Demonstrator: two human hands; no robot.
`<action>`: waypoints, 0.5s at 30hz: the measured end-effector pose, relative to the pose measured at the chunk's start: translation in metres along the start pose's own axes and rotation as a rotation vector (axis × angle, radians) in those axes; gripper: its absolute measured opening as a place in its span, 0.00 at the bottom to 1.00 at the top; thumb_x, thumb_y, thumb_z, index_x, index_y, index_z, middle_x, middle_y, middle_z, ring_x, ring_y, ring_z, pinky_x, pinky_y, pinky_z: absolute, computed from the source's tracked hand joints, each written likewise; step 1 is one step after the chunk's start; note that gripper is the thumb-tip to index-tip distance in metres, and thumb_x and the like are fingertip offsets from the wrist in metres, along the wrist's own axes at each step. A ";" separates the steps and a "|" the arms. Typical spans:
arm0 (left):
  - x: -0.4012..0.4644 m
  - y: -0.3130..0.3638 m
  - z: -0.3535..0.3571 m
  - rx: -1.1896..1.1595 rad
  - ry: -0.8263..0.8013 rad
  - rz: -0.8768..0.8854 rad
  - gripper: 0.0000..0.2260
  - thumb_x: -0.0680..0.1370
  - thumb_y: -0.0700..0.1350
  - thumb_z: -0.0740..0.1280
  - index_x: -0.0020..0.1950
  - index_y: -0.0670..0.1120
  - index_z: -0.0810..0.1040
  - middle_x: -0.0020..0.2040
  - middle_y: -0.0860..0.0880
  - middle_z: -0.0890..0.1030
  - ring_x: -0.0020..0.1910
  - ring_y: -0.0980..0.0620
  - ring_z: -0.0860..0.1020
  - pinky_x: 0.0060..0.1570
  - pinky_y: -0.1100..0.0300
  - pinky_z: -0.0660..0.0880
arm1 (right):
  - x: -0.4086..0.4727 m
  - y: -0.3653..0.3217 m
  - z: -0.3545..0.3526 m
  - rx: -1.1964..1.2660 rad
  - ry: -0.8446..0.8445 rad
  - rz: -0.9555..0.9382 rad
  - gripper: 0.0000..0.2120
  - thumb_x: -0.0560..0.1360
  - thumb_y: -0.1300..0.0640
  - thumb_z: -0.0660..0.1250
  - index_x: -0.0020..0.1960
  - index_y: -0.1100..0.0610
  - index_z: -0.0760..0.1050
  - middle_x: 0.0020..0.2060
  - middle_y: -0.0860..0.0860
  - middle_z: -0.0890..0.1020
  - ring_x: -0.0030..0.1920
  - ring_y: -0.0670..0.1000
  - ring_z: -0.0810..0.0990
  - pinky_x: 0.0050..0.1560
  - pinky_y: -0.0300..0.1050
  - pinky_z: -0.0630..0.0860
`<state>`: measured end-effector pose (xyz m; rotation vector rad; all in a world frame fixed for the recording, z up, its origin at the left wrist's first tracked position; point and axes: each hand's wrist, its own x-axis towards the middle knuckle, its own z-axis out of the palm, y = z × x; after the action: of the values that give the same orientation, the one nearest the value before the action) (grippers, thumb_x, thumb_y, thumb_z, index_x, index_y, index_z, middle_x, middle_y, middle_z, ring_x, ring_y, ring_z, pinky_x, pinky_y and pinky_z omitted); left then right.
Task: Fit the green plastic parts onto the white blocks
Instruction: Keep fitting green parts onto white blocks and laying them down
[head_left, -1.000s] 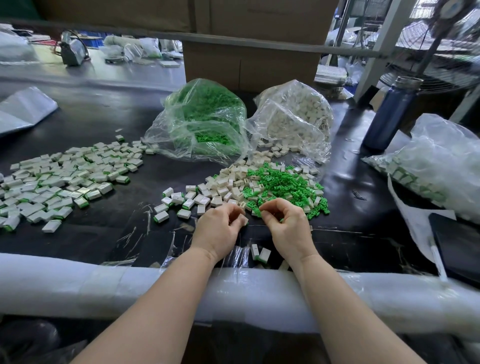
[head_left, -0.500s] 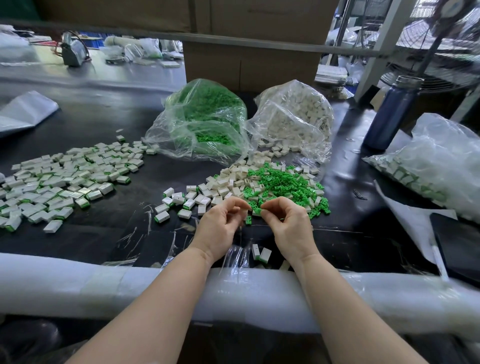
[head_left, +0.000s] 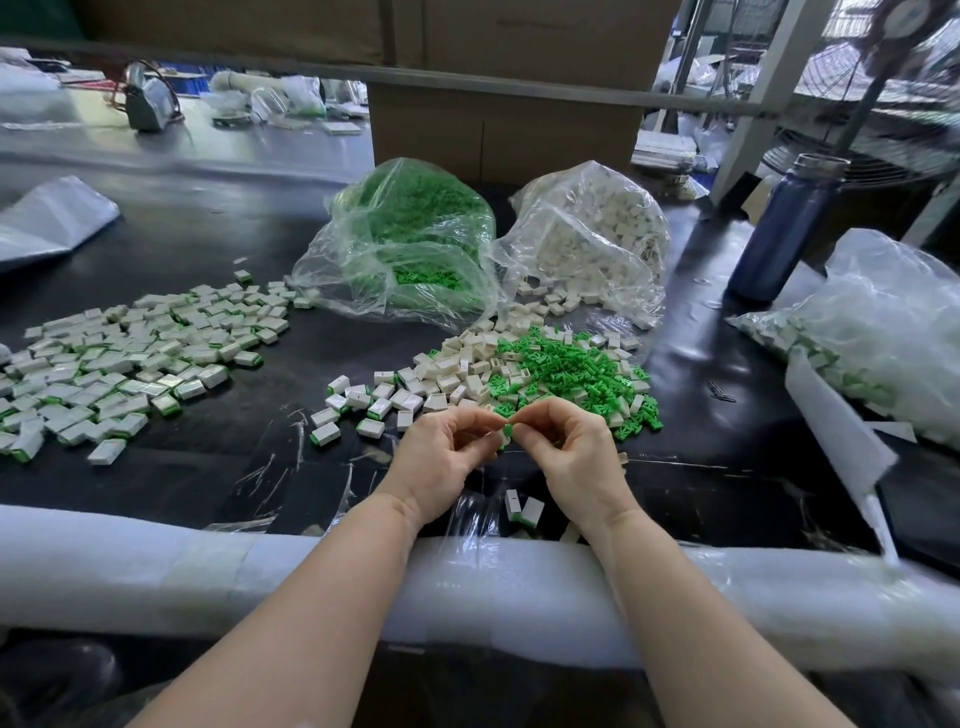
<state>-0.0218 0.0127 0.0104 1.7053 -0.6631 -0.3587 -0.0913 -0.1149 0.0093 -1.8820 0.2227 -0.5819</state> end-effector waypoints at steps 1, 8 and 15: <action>0.000 0.000 0.000 0.000 -0.006 0.002 0.08 0.74 0.36 0.68 0.46 0.50 0.79 0.43 0.47 0.82 0.42 0.53 0.80 0.46 0.66 0.78 | 0.000 0.000 0.000 -0.009 -0.002 0.006 0.11 0.72 0.68 0.69 0.39 0.52 0.78 0.36 0.48 0.81 0.38 0.42 0.78 0.43 0.32 0.75; 0.001 -0.001 -0.001 0.005 0.010 -0.002 0.08 0.74 0.36 0.69 0.43 0.50 0.79 0.40 0.49 0.81 0.35 0.62 0.78 0.41 0.70 0.76 | -0.001 0.001 0.000 -0.041 -0.015 0.038 0.07 0.72 0.67 0.69 0.41 0.55 0.80 0.36 0.49 0.81 0.39 0.45 0.79 0.44 0.33 0.75; 0.001 -0.002 0.003 0.038 0.005 -0.018 0.07 0.74 0.35 0.68 0.44 0.47 0.81 0.41 0.48 0.82 0.42 0.55 0.79 0.49 0.63 0.77 | -0.001 0.001 0.000 -0.047 -0.027 0.106 0.11 0.71 0.67 0.69 0.41 0.51 0.74 0.34 0.52 0.78 0.35 0.47 0.75 0.39 0.38 0.73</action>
<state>-0.0219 0.0101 0.0077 1.7488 -0.6548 -0.3560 -0.0917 -0.1153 0.0079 -1.9094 0.3185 -0.4828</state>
